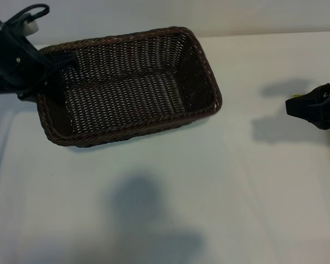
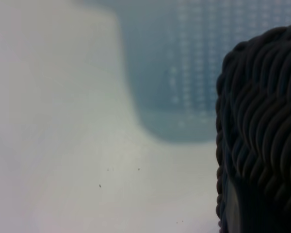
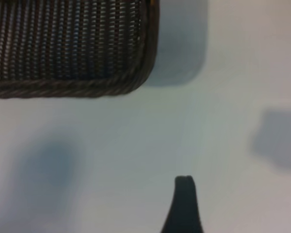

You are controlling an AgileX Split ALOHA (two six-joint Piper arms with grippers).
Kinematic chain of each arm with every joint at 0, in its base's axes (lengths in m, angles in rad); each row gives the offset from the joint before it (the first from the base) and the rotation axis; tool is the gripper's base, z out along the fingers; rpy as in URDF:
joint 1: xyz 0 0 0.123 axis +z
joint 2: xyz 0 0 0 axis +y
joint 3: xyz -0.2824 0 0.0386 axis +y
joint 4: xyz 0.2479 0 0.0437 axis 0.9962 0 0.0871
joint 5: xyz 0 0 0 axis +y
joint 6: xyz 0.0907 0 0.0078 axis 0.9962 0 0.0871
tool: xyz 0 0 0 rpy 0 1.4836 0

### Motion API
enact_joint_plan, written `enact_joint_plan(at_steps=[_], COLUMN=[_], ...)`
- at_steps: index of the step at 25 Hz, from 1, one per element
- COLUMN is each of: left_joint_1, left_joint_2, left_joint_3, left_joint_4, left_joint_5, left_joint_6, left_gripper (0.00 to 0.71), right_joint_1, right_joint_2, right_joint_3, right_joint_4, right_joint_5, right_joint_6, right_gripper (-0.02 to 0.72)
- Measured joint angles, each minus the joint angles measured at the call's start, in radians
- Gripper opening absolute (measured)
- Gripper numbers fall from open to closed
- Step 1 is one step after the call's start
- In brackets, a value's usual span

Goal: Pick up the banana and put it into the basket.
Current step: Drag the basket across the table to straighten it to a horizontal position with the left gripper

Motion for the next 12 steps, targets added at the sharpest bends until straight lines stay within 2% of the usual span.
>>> enact_joint_plan(at_steps=[7,12], left_joint_1=[0.0,-0.002], left_joint_2=[0.109,0.168], left_joint_3=[-0.118,-0.133], left_joint_4=[-0.094,-0.135], left_joint_5=[0.127,0.149], left_joint_6=[0.251,0.335], left_gripper=[0.164,0.164], right_joint_1=[0.0,0.0], right_joint_2=[0.0,0.0], right_joint_3=[0.0,0.0], right_joint_4=[0.0,0.0], right_joint_5=[0.0,0.0], right_joint_6=[0.0,0.0], right_gripper=[0.592,0.592])
